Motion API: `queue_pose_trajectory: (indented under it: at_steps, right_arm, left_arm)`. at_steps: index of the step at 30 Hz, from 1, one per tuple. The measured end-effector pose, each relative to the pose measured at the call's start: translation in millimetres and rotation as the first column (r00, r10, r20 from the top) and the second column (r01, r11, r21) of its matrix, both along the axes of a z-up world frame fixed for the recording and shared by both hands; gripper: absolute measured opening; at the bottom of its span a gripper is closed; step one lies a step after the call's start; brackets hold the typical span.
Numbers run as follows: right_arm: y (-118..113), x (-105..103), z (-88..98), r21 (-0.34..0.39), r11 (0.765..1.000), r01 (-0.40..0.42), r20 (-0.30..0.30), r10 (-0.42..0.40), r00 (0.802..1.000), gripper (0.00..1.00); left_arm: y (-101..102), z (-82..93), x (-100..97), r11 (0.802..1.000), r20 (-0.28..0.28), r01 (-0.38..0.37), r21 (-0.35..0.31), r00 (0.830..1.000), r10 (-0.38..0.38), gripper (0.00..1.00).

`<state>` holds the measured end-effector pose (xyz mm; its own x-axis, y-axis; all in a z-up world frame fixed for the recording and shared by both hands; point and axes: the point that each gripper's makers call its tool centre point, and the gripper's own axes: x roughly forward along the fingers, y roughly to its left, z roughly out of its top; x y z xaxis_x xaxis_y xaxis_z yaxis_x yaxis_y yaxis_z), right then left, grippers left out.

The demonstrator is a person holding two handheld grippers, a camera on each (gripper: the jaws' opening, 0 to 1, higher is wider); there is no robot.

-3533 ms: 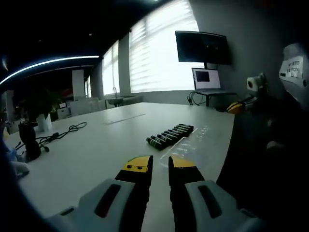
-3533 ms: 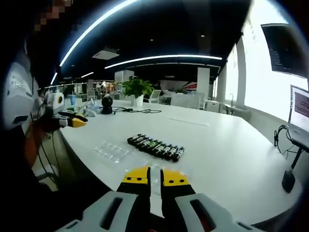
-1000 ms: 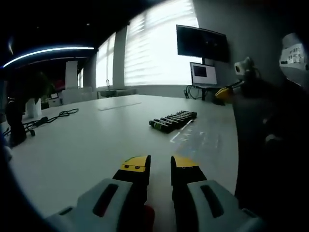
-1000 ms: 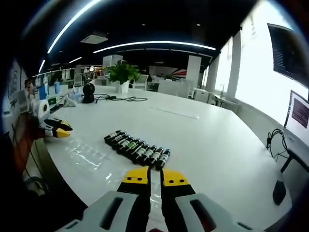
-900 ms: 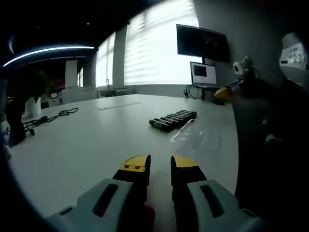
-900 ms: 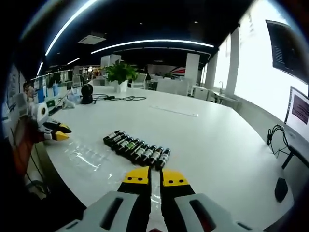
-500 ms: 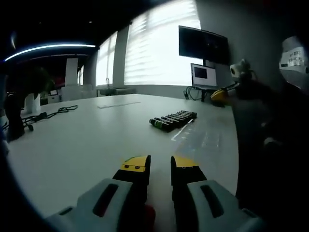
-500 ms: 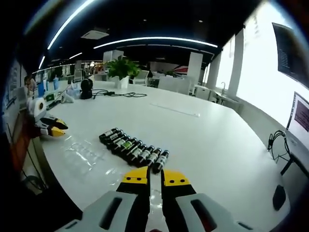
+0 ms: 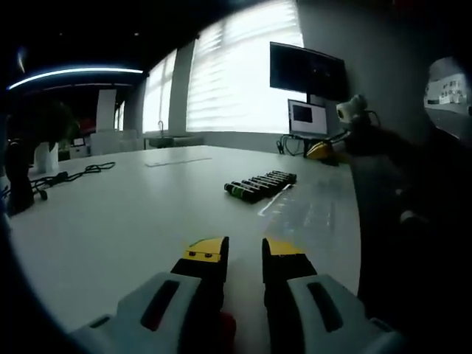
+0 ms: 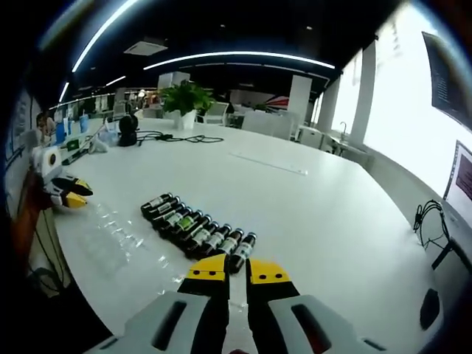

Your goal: Grip medicine bottles put into box

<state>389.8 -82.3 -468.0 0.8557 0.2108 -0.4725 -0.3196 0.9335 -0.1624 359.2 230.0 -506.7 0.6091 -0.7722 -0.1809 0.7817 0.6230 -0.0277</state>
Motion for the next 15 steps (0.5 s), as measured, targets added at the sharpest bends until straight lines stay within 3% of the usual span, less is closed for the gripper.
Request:
queue_pose_trajectory:
  at_steps: [15]
  right_arm:
    - [1.4,28.6,-16.8,-0.018,1.000,0.011,-0.060,-0.012,0.998,0.05]
  left_arm:
    - [-2.2,-0.3,-0.8,1.000,0.007,0.011,0.005,1.000,-0.011,0.14]
